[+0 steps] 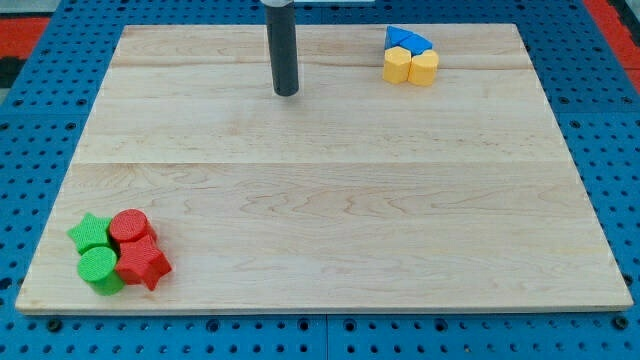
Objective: Point your arm towards yellow heart
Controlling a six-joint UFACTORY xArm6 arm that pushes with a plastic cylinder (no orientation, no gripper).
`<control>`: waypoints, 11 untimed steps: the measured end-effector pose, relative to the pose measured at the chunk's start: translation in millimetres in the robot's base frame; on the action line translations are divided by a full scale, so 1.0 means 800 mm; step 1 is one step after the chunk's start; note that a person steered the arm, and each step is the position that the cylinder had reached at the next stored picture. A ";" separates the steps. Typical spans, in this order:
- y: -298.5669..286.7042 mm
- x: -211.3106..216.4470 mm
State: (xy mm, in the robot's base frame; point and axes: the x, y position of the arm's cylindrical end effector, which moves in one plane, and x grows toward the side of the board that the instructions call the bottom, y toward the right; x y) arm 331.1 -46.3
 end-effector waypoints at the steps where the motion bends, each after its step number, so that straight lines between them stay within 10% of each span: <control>1: 0.026 0.023; 11: 0.199 0.052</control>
State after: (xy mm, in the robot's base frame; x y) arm 372.6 113.2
